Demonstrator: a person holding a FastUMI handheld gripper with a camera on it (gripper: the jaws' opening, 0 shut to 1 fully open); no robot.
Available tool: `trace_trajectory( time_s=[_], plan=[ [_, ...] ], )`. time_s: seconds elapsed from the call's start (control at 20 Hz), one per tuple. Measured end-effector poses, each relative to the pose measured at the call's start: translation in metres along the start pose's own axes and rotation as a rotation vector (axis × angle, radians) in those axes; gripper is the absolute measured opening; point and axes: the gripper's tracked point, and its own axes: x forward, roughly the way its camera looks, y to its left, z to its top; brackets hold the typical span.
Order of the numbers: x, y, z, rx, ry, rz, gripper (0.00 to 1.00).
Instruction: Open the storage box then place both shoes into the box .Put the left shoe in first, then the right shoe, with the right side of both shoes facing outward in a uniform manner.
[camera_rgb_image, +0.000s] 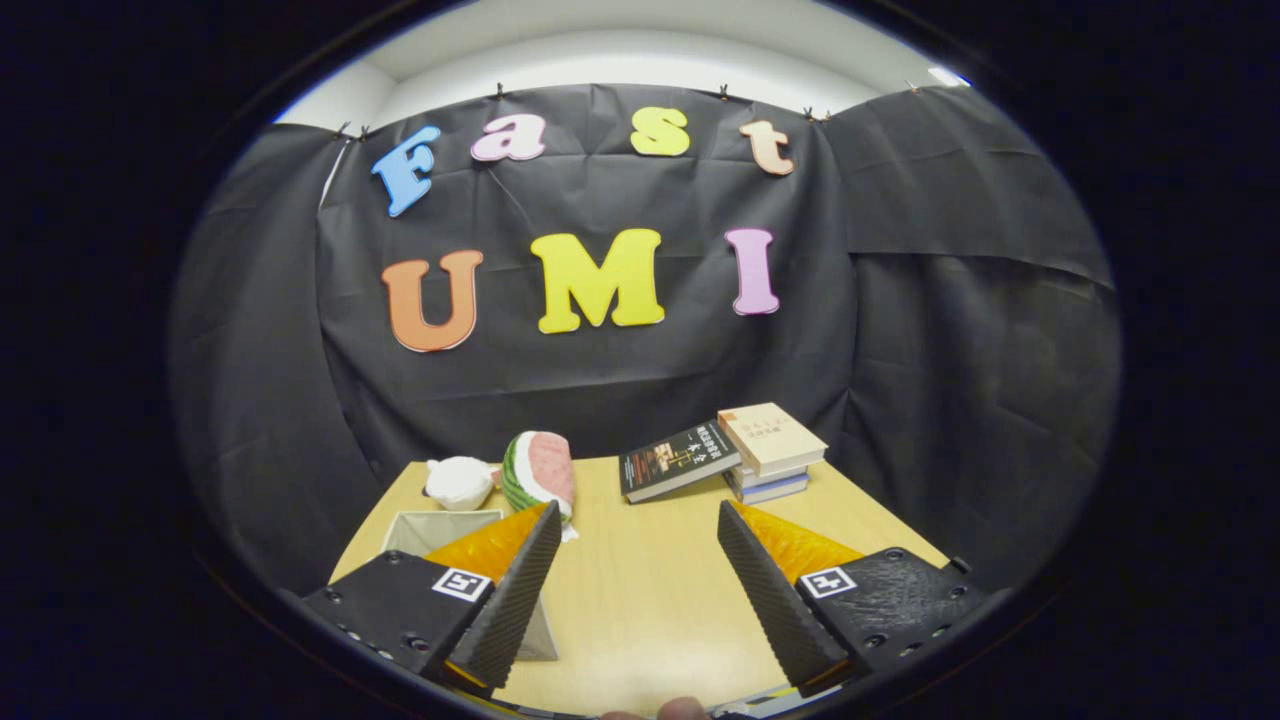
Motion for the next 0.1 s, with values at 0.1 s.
trace_trajectory(
  time_s=[0.1],
  plan=[
    [0.0,-0.0008,0.0015,0.001,-0.003,-0.002,0.96]
  ],
)
